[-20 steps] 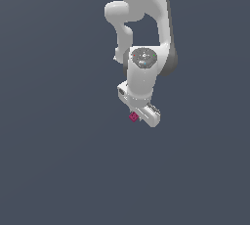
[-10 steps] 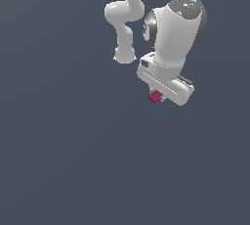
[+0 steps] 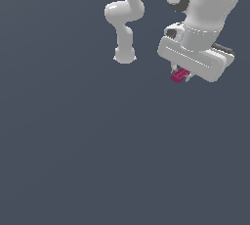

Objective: Pick up the object and move it to a goal position.

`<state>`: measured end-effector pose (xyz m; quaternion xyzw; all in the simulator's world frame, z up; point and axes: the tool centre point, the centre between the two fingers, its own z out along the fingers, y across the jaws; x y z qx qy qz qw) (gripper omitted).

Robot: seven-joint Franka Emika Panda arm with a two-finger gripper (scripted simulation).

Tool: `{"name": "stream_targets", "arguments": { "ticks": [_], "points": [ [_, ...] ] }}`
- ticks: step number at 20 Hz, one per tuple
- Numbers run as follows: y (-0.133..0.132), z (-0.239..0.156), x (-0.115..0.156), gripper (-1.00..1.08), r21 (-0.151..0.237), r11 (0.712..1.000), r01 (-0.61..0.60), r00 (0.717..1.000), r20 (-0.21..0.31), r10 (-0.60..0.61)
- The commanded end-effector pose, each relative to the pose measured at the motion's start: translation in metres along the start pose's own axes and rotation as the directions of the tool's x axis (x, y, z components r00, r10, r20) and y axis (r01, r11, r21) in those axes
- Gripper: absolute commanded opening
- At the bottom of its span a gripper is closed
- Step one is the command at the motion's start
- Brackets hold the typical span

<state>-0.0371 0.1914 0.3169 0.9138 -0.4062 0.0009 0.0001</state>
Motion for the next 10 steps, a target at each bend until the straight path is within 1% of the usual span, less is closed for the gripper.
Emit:
{"name": "stream_targets", "arguments": {
  "ticks": [1,6,10],
  "points": [
    [-0.005,-0.014,-0.010,-1.00,-0.001,1.000,-0.001,1.000,0.000,0.001],
    [-0.012,-0.030,-0.021,-1.00,-0.001,1.000,-0.001,1.000,0.001,0.001],
    [-0.013,-0.032,-0.023,-1.00,-0.001,1.000,-0.001,1.000,0.001,0.001]
  ]
}}
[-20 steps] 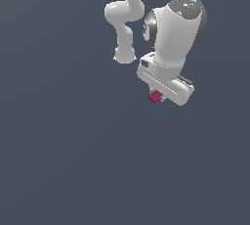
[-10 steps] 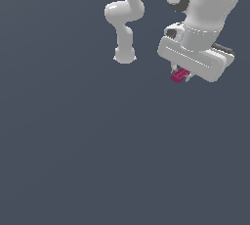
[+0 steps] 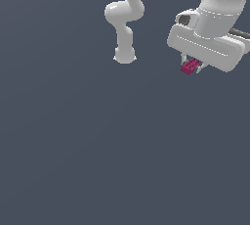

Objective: Pick up the object and move it to a goal position.

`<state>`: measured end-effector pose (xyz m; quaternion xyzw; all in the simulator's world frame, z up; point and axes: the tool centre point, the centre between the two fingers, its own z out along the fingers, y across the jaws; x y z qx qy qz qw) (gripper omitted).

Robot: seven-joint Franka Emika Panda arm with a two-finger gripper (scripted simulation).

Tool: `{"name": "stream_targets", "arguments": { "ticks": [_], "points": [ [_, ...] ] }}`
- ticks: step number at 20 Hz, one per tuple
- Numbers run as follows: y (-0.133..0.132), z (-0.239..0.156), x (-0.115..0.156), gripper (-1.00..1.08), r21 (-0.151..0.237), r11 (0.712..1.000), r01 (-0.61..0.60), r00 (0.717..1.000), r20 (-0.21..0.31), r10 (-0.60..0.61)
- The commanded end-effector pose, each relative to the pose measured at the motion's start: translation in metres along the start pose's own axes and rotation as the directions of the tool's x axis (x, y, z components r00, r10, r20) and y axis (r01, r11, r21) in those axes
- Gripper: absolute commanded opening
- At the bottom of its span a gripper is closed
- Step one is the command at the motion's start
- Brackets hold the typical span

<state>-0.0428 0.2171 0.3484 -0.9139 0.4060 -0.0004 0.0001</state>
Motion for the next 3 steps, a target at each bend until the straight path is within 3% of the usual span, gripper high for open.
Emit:
{"name": "stream_targets", "arguments": {
  "ticks": [1,3],
  "points": [
    [-0.0004,0.0000,0.0004,-1.00,-0.001,1.000,-0.001,1.000,0.000,0.001],
    [-0.0002,0.0011,0.0013,-1.00,-0.001,1.000,-0.001,1.000,0.000,0.001]
  ]
}}
